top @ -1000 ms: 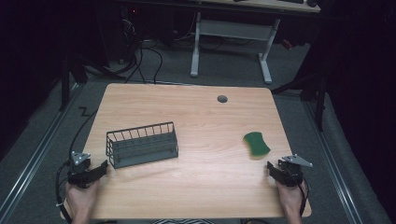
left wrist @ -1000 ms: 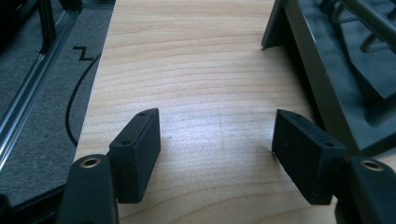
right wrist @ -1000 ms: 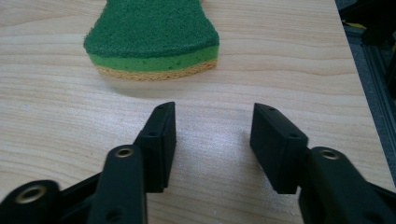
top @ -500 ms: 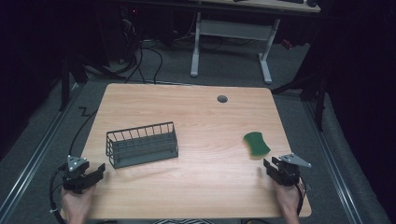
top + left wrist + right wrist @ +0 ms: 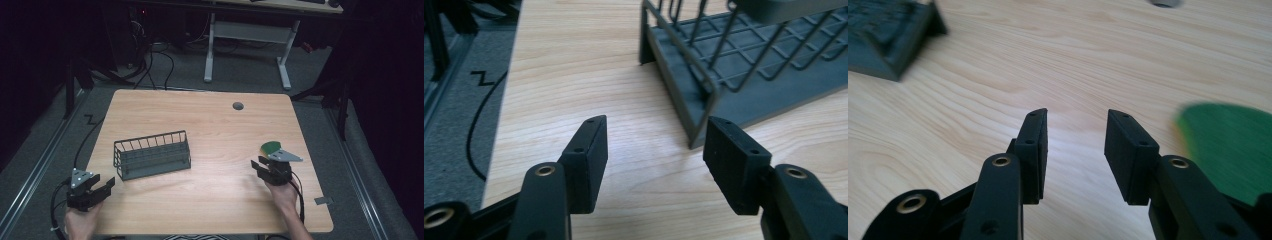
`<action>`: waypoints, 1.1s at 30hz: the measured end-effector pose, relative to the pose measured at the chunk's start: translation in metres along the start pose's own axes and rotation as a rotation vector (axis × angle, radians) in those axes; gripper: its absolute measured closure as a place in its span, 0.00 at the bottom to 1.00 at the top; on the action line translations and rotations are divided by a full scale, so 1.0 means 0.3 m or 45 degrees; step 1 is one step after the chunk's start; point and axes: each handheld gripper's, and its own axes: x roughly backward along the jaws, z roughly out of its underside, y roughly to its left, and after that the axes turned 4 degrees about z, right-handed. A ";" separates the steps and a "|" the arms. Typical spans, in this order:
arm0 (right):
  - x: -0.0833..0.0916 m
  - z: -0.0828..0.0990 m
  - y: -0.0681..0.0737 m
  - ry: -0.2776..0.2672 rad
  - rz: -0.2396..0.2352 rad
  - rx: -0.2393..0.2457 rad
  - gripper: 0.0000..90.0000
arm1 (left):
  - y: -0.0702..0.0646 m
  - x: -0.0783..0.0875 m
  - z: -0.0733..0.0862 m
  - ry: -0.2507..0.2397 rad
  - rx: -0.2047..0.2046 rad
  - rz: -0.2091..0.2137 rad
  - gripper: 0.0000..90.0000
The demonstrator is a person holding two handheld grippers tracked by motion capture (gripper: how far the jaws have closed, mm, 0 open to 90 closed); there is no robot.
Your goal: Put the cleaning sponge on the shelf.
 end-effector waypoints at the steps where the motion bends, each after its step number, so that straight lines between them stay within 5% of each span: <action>1: -0.017 -0.016 0.017 0.006 -0.029 0.015 0.69 | -0.004 -0.002 -0.002 0.002 -0.003 0.007 0.49; 13: -0.213 -0.174 0.239 0.079 -0.335 0.150 0.68 | -0.046 -0.042 -0.030 0.030 -0.030 0.053 0.57; 22: -0.278 -0.192 0.354 0.115 -0.443 0.221 0.69 | -0.055 -0.069 -0.043 0.041 -0.025 0.081 0.63; 33: -0.329 -0.211 0.414 0.151 -0.497 0.236 0.76 | -0.064 -0.097 -0.053 0.056 -0.019 0.113 0.71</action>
